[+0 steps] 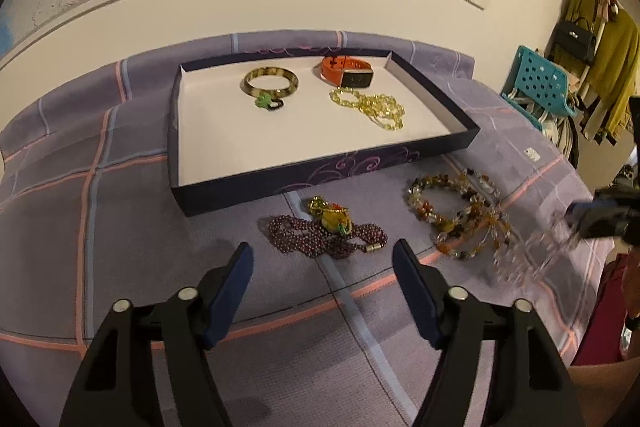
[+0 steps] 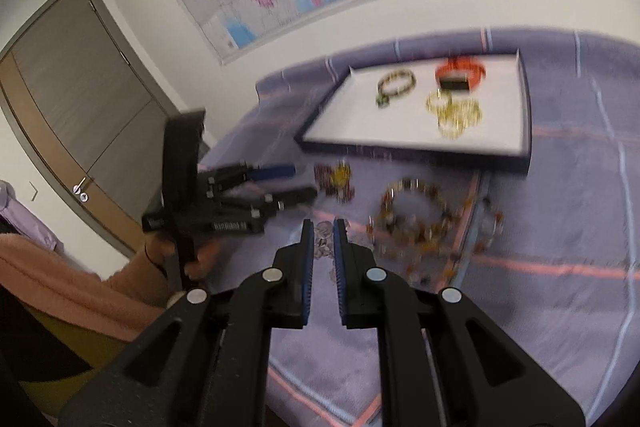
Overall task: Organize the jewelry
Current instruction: 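Withdraw both tools from the tray toward the remaining jewelry, then move the right tool to the clear crystal strand while the left tool approaches the yellow pendant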
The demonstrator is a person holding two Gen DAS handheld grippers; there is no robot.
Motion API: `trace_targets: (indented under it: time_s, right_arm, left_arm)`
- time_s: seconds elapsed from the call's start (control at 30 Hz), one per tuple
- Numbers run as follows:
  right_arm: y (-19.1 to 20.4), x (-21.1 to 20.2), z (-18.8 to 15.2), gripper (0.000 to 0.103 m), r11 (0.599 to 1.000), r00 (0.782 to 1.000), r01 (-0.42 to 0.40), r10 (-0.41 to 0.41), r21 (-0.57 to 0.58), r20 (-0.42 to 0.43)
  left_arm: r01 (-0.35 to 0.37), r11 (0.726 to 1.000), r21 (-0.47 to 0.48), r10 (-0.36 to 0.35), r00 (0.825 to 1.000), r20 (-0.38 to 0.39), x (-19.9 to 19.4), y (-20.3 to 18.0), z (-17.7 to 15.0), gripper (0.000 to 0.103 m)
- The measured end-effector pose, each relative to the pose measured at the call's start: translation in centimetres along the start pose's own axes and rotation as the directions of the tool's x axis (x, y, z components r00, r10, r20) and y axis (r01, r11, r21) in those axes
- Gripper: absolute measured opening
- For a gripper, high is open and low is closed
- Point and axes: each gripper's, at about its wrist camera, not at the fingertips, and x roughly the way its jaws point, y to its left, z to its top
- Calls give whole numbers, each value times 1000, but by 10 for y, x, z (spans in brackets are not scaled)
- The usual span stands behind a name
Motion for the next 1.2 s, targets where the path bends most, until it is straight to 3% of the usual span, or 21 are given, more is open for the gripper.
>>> trace_targets:
  time_s: [0.2,0.27,0.4,0.57,0.7,1.0,1.2]
  right_arm:
    - [-10,23,-21,11,999,997,23,-20,32,-81]
    - [-13,29,-26,13,999,995,37,-33,38,-99]
    - [-16,33,-30,18,998,994,40,-34,51,-107]
    - [-18,34,-32,23,997,994,35,-28,62,-102]
    - [-19,33,-31,27,997,995,34,-27,70,-99]
    - [-23,31,-30,33,997,996,46,-40,68,-84]
    - [-18,32,-31,42,997,993,74,-70,37,-91]
  left_arm:
    - [28,999,46,-29,1000,4,5,-7,7,50]
    - [30,998,62,-29,999,-12,13,-11,11,41]
    - [26,997,72,-24,999,-36,25,-14,16,34]
    - [10,997,73,-7,999,-45,33,-13,18,14]
    - [5,997,78,-2,999,-42,28,-13,15,14]
    - [121,991,57,-120,992,-28,-8,-8,-3,14]
    - [128,988,84,-121,989,-87,-6,-14,-20,14]
